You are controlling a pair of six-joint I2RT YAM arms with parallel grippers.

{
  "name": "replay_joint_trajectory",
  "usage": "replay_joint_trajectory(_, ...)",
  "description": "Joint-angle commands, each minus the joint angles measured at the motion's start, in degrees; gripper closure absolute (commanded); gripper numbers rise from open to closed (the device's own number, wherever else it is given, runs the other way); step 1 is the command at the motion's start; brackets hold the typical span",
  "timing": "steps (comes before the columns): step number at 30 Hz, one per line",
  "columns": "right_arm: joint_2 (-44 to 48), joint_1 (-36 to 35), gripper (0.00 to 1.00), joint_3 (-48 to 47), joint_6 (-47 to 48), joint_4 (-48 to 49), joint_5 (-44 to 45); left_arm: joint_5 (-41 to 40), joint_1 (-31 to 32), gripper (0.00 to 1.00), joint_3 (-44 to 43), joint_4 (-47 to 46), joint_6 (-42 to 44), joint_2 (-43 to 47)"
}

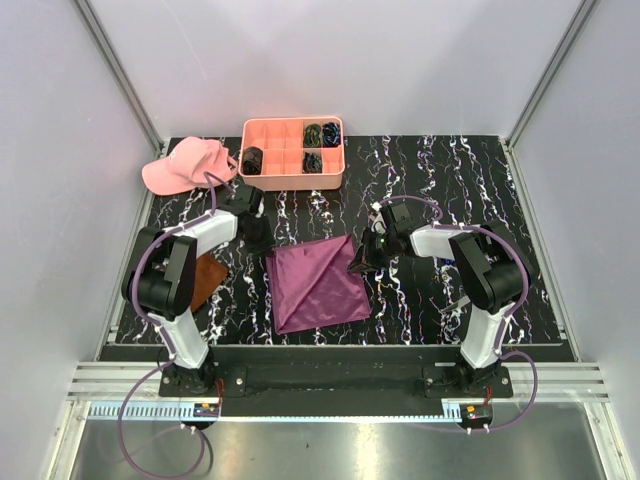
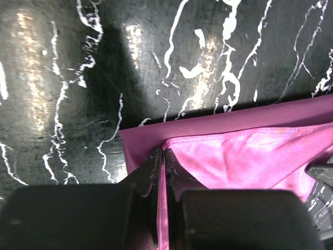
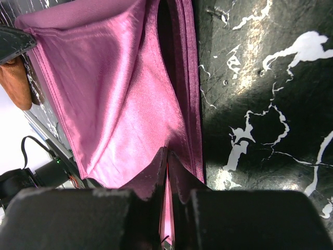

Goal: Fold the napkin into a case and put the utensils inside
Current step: Smooth out the upper triangle-folded napkin at the center of the board.

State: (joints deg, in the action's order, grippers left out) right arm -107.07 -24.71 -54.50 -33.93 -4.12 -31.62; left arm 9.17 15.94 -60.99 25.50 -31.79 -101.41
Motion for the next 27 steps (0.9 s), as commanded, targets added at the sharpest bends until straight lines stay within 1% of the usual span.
replay_joint_trajectory(1,-0.95,-0.34,0.91,-0.08,0.71,0.17,1.64,-3.28,-0.74,0.98,-1.24,-1.5,-0.2,2.96)
replay_joint_trajectory(9,-0.86,-0.34,0.91,-0.61,1.32,-0.89,2.08,-3.02,-2.15,0.99,-1.94,-0.71,-0.11,1.83)
replay_joint_trajectory(14,0.01,-0.34,0.91,-1.31,1.24,-1.85,1.73,-2.4,-2.15,0.95,-1.33,-0.89,-0.46,1.38)
replay_joint_trajectory(16,0.63,-0.34,0.9,-2.45,1.32,-2.56,1.47,-2.23,-2.15,0.84,-0.88,-1.15,-0.82,2.0)
replay_joint_trajectory(17,0.98,-0.34,0.9,-2.89,1.41,-3.34,1.47,-1.79,-2.15,0.81,-0.54,-1.32,-1.08,3.05)
replay_joint_trajectory(18,1.68,-0.34,0.9,-3.33,1.41,-3.79,1.47,-1.53,-2.15,0.73,-0.44,-1.41,-1.17,3.66)
replay_joint_trajectory(21,3.0,-0.34,0.87,-5.0,1.68,-5.46,1.64,-0.29,-2.15,0.62,0.17,-0.98,-1.6,7.53)
replay_joint_trajectory(22,3.35,-0.43,0.85,-5.87,1.85,-5.98,1.65,-0.12,-2.06,0.58,0.35,-0.8,-1.69,8.76)
replay_joint_trajectory(25,4.58,-0.34,0.8,-7.72,1.85,-7.57,2.0,0.32,-1.62,0.56,1.49,0.34,-1.78,14.47)
replay_joint_trajectory(26,4.76,-0.34,0.73,-8.16,2.03,-8.61,2.17,0.67,-1.36,0.56,2.71,0.69,-1.87,17.53)
replay_joint_trajectory(27,5.11,-0.34,0.71,-8.69,2.12,-8.89,2.26,1.11,-0.83,0.56,3.76,0.7,-2.05,19.12)
